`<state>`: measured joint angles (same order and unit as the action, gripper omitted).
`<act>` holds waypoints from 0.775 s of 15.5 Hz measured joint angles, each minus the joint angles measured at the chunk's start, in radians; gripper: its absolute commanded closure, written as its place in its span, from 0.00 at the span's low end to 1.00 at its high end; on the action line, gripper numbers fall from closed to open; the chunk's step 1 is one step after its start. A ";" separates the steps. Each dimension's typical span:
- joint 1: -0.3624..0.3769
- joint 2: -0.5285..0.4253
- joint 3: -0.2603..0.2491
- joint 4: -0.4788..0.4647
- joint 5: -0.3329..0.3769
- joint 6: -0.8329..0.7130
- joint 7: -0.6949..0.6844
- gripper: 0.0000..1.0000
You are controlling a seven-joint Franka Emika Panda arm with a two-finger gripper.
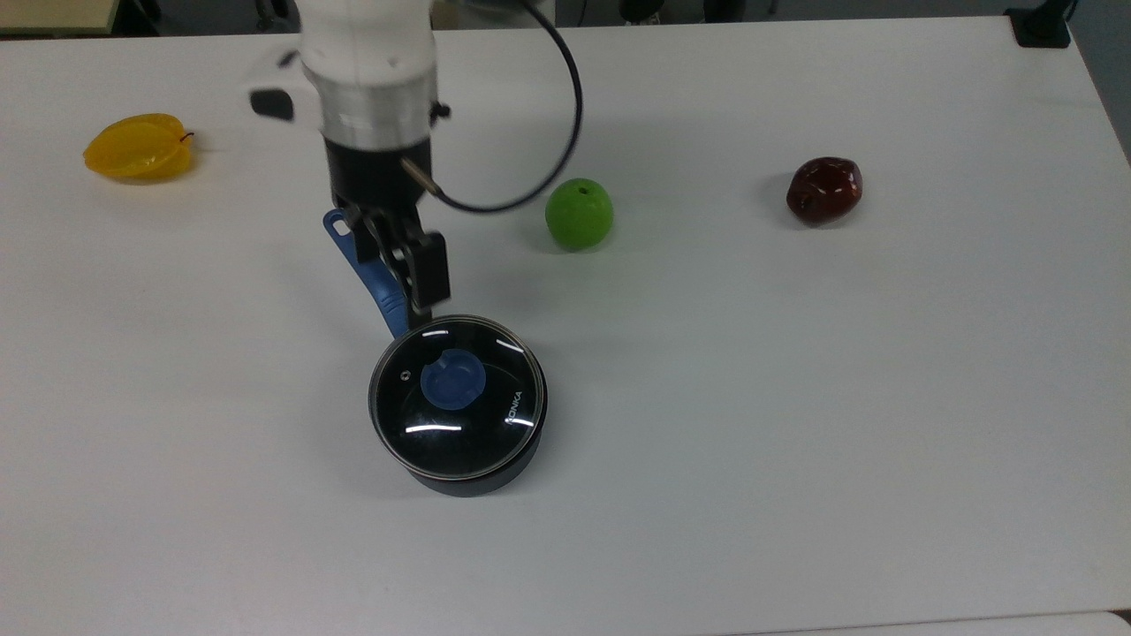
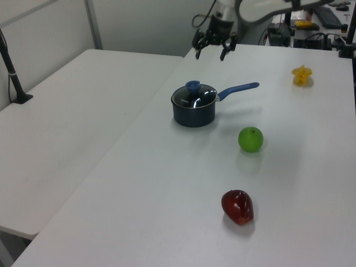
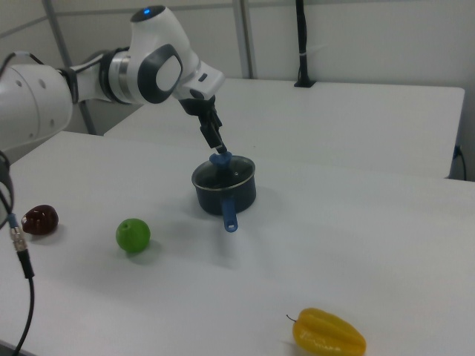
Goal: Open lid
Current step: 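Move the gripper down over the blue knob of the glass lid, then close the gripper on the blue lid knob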
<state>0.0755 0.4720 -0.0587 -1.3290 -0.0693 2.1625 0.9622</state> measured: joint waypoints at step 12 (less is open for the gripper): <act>0.026 0.162 -0.003 0.124 -0.072 0.045 0.027 0.00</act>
<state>0.1020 0.6335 -0.0612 -1.2055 -0.1408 2.2071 0.9893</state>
